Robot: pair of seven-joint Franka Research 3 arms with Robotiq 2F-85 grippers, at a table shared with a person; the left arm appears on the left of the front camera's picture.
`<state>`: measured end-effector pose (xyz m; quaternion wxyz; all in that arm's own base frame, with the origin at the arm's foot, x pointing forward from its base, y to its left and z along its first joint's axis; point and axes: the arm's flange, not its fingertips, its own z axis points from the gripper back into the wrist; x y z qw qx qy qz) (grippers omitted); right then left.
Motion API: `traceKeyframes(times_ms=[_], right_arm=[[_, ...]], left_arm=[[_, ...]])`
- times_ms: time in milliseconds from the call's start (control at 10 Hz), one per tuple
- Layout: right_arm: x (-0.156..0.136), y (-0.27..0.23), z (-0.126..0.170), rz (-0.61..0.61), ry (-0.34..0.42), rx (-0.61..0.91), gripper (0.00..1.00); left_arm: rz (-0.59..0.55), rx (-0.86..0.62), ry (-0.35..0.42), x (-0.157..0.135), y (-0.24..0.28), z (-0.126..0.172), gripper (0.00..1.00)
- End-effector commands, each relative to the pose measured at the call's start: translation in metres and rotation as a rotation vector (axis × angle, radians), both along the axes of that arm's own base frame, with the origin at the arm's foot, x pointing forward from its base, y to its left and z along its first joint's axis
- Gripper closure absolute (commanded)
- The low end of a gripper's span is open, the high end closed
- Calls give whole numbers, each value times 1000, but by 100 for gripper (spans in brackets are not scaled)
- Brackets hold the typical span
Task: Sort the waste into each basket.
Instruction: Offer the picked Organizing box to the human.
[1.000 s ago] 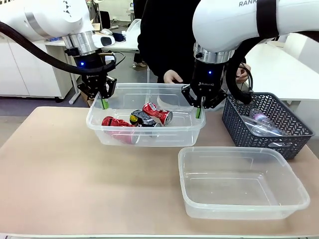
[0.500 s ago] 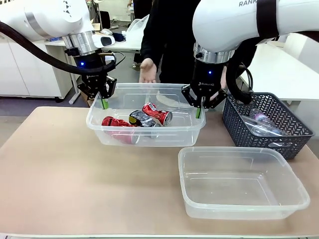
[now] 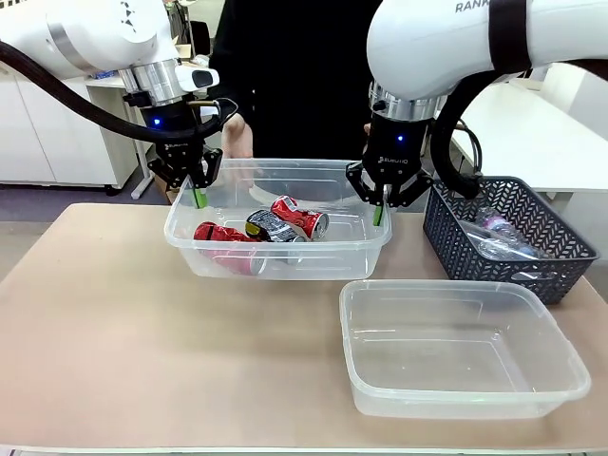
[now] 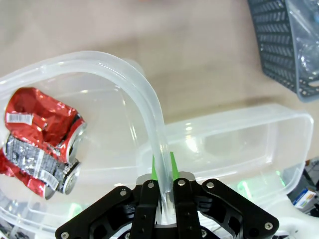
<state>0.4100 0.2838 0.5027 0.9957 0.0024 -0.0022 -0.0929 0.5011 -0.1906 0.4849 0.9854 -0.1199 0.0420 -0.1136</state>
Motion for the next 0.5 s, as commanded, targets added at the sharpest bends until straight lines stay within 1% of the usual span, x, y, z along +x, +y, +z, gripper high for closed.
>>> traceKeyframes(times_ms=[0, 100, 200, 300, 400], right_arm=[[2, -1, 3, -28, 0, -10, 96], [0, 0, 0, 0, 0, 0, 96], [22, 0, 12, 25, 19, -3, 96], [45, -1, 26, 31, 9, -19, 96], [69, -3, 37, 43, 20, -18, 96]], left_arm=[[-6, 2, -5, 1, 0, 5, 95], [0, 0, 0, 0, 0, 0, 95], [-4, -1, 8, 22, -4, 11, 95], [-21, -15, 11, 45, -6, 24, 95], [-17, -11, -36, 61, -7, 36, 95]])
